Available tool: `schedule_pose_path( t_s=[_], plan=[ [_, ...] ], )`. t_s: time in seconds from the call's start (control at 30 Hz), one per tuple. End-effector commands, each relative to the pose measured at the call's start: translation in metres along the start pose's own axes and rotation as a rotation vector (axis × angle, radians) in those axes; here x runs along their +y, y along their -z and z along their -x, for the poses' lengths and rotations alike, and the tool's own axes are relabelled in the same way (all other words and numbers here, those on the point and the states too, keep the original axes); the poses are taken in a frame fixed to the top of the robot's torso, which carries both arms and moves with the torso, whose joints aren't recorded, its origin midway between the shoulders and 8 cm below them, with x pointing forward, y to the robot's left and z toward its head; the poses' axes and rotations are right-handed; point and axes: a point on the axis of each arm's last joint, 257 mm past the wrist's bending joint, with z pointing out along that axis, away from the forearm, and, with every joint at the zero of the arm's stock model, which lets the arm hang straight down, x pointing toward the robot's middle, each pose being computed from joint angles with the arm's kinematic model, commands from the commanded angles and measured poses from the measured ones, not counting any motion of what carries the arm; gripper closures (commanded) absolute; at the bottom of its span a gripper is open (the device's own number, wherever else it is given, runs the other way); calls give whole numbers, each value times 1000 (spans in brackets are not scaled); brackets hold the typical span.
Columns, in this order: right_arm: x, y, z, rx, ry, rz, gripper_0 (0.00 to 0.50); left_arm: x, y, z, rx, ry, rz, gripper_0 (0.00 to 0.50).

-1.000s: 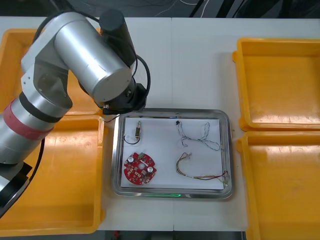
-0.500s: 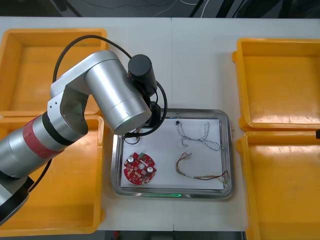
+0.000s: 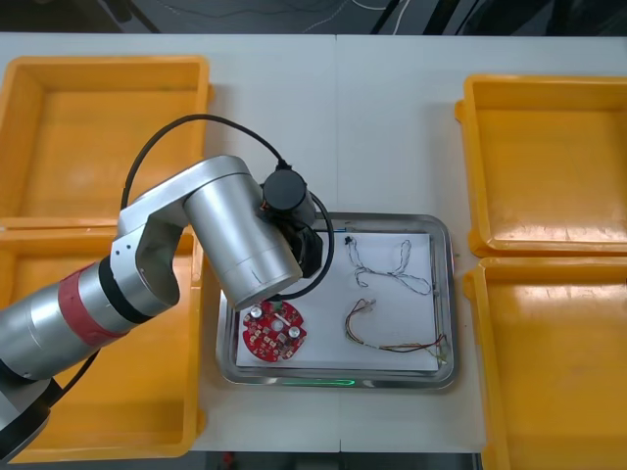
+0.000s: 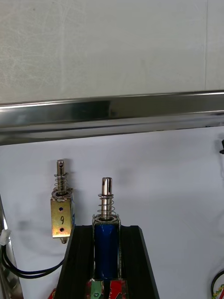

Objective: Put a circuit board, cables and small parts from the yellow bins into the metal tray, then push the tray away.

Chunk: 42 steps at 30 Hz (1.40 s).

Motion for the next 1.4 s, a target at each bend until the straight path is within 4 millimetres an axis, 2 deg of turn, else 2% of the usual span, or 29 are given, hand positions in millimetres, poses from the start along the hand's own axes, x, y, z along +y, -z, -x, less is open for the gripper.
schedule_pose_path(
  t_s=[0.03,0.3,0.37,0.4,0.43,0.47,0.5,0.53,0.57,0.73,1.1,1.4],
  plan=[
    [5,0,-5,0,-18,1,0,-14,-2,-8,-7,16,-22,500],
    [8,0,-6,3,-19,10,0,-16,-1,-7,-11,35,-31,498],
    [8,0,-5,2,-14,10,0,-15,-1,-6,-13,41,-29,469],
    [9,0,-5,1,-14,13,0,-16,-1,-6,-14,43,-30,414],
    [8,0,-4,1,-12,12,0,-15,-2,-7,-12,47,-29,332],
    [9,0,-5,2,-11,14,0,-15,-1,-6,-13,48,-29,287],
    [10,0,-4,2,-9,16,0,-16,-2,-7,-12,50,-30,197],
    [11,0,-5,3,-5,15,0,-16,-1,-7,-13,51,-30,153],
    [11,0,-4,2,-4,17,0,-16,-1,-7,-13,51,-30,143],
    [17,1,-2,-1,19,32,0,-16,-1,-4,-22,63,-33,0],
    [33,8,7,-30,80,64,0,-11,-1,1,-37,77,-21,0],
    [33,9,8,-33,84,65,0,-3,11,26,-53,106,-25,0]
  ],
)
